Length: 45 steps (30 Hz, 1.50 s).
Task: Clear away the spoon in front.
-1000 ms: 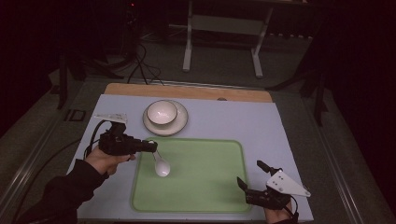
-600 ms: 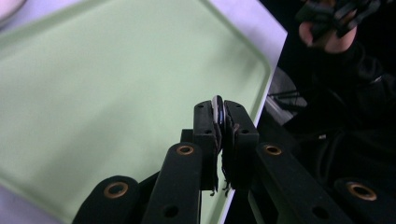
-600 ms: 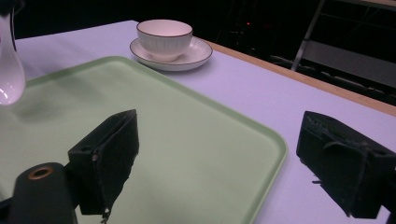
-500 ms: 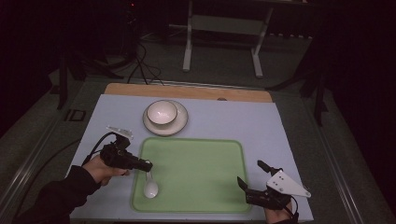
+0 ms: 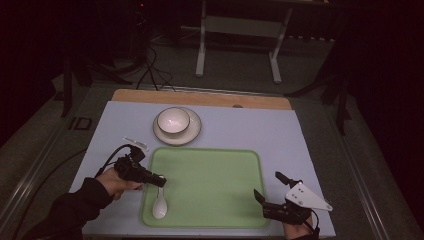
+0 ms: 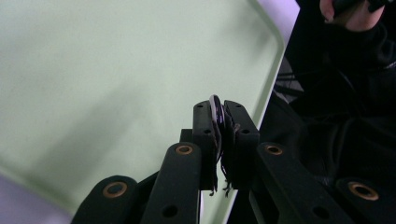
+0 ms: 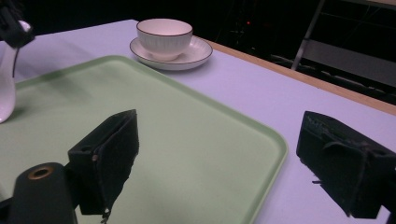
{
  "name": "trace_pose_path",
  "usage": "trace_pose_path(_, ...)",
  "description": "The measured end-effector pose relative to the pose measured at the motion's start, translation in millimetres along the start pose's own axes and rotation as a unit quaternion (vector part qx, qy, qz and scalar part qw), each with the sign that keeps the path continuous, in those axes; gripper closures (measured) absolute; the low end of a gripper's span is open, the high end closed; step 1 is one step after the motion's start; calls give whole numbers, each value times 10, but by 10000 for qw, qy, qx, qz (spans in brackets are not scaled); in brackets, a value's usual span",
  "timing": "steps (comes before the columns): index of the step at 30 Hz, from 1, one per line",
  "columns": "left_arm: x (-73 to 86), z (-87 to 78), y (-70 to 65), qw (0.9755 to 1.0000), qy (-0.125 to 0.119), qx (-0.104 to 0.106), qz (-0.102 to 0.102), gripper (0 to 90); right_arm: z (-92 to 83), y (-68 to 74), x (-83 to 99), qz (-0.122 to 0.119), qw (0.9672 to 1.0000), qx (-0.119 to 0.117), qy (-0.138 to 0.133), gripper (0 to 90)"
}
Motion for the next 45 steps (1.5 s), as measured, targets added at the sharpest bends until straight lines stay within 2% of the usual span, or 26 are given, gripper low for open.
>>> trace_pose_path(3,-3,58,64,9999,-117,-19,-78,818,-4,-3,1,8,10000,6,-9,129)
trace_pose_path(12,21,235,357,9970,-420,-188,-622,769,4,-16,12,17,10000,-12,24,129)
trace_pose_path(16,52,287,491,9942,-578,-320,-849,759,11,-18,17,38,10000,-21,36,129)
trace_pose_path(21,122,358,622,9905,-596,-432,-1164,739,15,-25,22,57,10000,-18,45,129)
trace_pose_path(23,122,358,622,9905,-596,-432,-1164,737,15,-26,24,67,10000,-20,49,129)
trace_pose_path(24,153,402,691,9875,-673,-554,-1317,736,17,-26,26,74,10000,-24,54,129)
trace_pose_path(26,167,421,721,9861,-710,-656,-1349,726,19,-24,25,66,10000,-36,56,129)
trace_pose_path(29,177,436,740,9852,-734,-701,-1380,703,26,-22,28,64,9999,-51,70,129)
trace_pose_path(30,175,434,755,9839,-789,-767,-1408,703,26,-24,28,59,9999,-55,72,129)
trace_pose_path(31,175,434,755,9839,-789,-767,-1408,699,26,-24,28,59,9999,-55,72,129)
trace_pose_path(32,168,422,772,9816,-885,-858,-1455,674,28,-25,29,68,9999,-67,71,129)
trace_pose_path(33,168,422,772,9816,-885,-858,-1455,672,30,-25,30,71,9999,-71,75,129)
trace_pose_path(34,166,420,779,9806,-909,-859,-1510,672,31,-23,31,72,9999,-77,76,129)
trace_pose_path(39,167,407,758,9813,-875,-931,-1442,674,31,-17,30,66,9999,-88,85,129)
trace_pose_path(40,149,386,719,9827,-873,-991,-1301,697,32,-19,30,75,9999,-90,83,129)
trace_pose_path(42,126,372,677,9838,-866,-961,-1239,760,32,-20,31,82,9999,-91,84,129)
trace_pose_path(44,117,373,659,9839,-842,-999,-1221,833,33,-17,30,78,9999,-90,89,129)
trace_pose_path(45,107,393,612,9857,-797,-971,-1120,848,34,-15,29,72,9999,-87,91,129)
Point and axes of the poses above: each handheld gripper's, and its own axes: z roughly forward along the jaws, x roughly out of its underside, y roughly to its left, the point moved 6 cm from there along z, roughly forward along the jaws, and after that the axes turned 12 degrees about -x, right-handed, at the moved point
